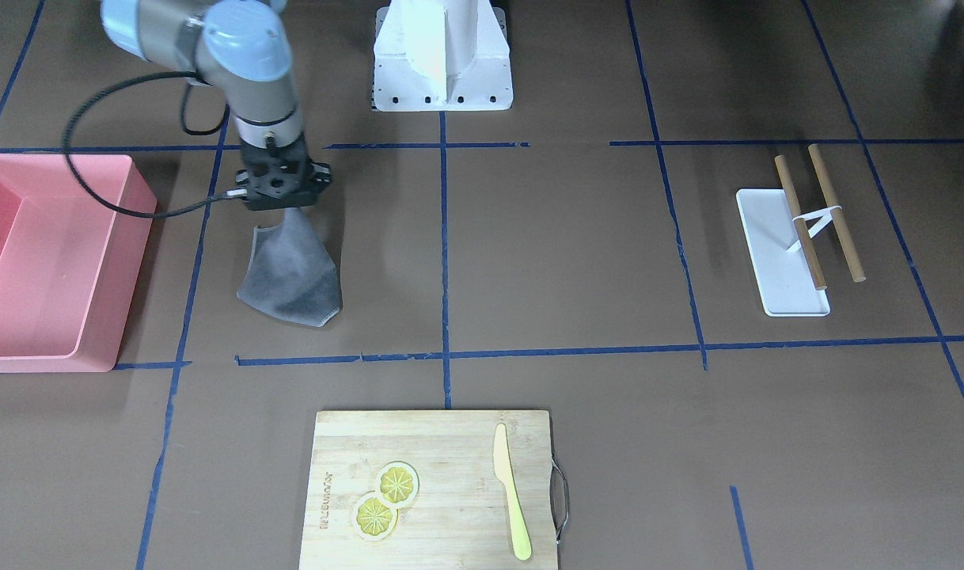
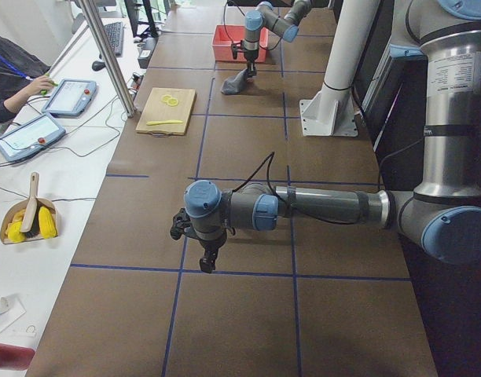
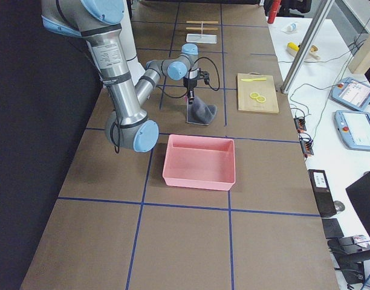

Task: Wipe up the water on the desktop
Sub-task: 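Wipe the cloth across the table toward the robot with the right gripper, then wipe the cloth back and forth across the table with the right gripper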

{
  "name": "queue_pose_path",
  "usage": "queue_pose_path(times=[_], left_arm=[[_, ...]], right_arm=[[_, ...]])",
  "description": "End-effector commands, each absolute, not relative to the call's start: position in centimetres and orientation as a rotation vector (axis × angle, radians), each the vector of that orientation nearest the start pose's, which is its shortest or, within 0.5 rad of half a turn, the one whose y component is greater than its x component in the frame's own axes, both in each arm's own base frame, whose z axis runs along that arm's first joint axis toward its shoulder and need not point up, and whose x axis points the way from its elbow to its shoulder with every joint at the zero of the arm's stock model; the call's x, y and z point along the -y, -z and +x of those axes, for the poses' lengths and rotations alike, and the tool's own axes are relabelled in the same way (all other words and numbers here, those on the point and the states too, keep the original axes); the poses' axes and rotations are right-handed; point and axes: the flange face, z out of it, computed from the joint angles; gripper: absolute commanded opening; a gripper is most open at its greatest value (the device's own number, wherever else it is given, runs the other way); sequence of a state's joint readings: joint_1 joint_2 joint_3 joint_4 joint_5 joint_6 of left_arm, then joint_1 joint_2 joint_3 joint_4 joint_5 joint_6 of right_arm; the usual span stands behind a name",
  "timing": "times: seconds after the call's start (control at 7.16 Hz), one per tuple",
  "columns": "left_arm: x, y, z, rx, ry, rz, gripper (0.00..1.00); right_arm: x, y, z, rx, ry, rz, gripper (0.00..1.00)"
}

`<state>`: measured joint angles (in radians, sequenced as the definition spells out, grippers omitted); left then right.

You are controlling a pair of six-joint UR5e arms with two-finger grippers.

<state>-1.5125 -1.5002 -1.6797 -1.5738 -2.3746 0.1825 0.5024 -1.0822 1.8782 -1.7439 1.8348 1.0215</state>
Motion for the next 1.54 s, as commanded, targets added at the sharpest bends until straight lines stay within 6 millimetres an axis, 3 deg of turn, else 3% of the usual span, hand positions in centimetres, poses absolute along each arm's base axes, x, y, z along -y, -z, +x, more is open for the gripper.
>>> queue_pose_path(times=[0.0, 0.28, 0.42, 0.56, 0.7, 0.84, 0.98, 1.12, 1.4], left_arm=[[46.7, -63.6, -3.4, -0.802, -0.244, 0.089, 1.00], [46.6, -63.7, -3.4, -0.802, -0.244, 0.088, 1.00], [46.6, -63.7, -3.4, -0.802, -0.244, 0.088, 1.00], [46.7, -63.6, -3.5, -0.802, -0.241, 0.089, 1.00], [46.7, -63.6, -3.5, -0.803, -0.241, 0.089, 1.00], [46.7, -63.5, -3.5, -0.803, -0.243, 0.092, 1.00], [46.6, -63.6, -3.4, -0.803, -0.243, 0.090, 1.00], [46.6, -63.6, -3.4, -0.803, -0.244, 0.092, 1.00], [46.6, -63.7, -3.5, -0.803, -0.243, 0.091, 1.00]], right_arm=[[37.4, -20.4, -56.7, 0.737, 0.050, 0.076, 0.00], [34.2, -14.7, -62.0, 0.843, -0.026, 0.095, 0.00], [33.7, -13.5, -62.3, 0.867, -0.044, 0.090, 0.00], [33.7, -14.0, -62.1, 0.860, -0.043, 0.089, 0.00], [33.6, -16.9, -61.7, 0.826, -0.037, 0.079, 0.00], [33.6, -20.3, -59.0, 0.805, -0.041, 0.074, 0.00], [32.9, -24.6, -54.1, 0.785, -0.003, 0.095, 0.00], [31.8, -27.3, -49.9, 0.772, 0.041, 0.117, 0.00], [31.8, -33.8, -44.8, 0.674, 0.093, 0.125, 0.00]])
